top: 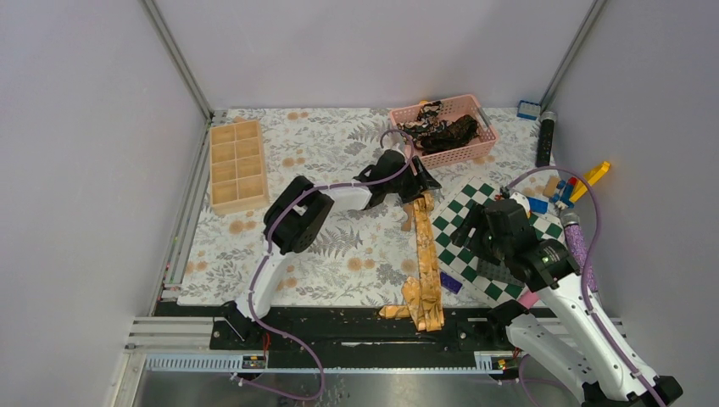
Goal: Roll the ties
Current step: Flatten out the tie at the center of the board.
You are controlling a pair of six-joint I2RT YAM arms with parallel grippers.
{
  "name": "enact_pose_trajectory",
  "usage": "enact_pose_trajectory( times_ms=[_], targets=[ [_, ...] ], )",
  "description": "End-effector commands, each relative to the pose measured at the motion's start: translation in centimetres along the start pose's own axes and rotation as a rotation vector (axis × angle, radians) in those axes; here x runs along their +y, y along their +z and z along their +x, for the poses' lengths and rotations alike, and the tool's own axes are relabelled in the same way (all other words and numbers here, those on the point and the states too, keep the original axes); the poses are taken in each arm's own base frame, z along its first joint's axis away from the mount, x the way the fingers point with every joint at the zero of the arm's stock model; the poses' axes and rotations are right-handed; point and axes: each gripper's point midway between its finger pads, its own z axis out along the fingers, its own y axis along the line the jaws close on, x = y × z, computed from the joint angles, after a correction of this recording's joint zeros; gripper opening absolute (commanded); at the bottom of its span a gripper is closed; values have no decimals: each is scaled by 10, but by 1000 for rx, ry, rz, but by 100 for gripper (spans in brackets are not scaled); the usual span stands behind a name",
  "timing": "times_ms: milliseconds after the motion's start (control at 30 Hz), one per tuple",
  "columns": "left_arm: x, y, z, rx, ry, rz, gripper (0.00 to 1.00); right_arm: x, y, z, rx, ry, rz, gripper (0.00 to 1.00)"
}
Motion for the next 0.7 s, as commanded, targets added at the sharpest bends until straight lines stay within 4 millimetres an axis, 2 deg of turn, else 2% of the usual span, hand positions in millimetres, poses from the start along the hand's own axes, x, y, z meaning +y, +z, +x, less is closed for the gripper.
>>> enact_pose_trajectory(
  times_ms=[0,133,200,367,567,667],
  targets=[
    [-32,4,-11,-33,25,102,61,3,-6,-5,-22,23,-23,74],
    [-56,-4,-14,-34,31,188,54,1,-10,-6,-36,27,-21,73],
    [-80,-15,-19,-53,53,264,53,0,-12,-7,-48,28,-23,73],
    [-118,-37,-25,-62,88,377,44,0,-19,-14,-84,33,-37,73],
    [-152,-65,-30,-77,122,449,28,0,-24,-18,-111,35,-51,73],
    [-167,-78,-33,-80,141,467,27,0,-26,-19,-121,37,-56,73]
  ],
)
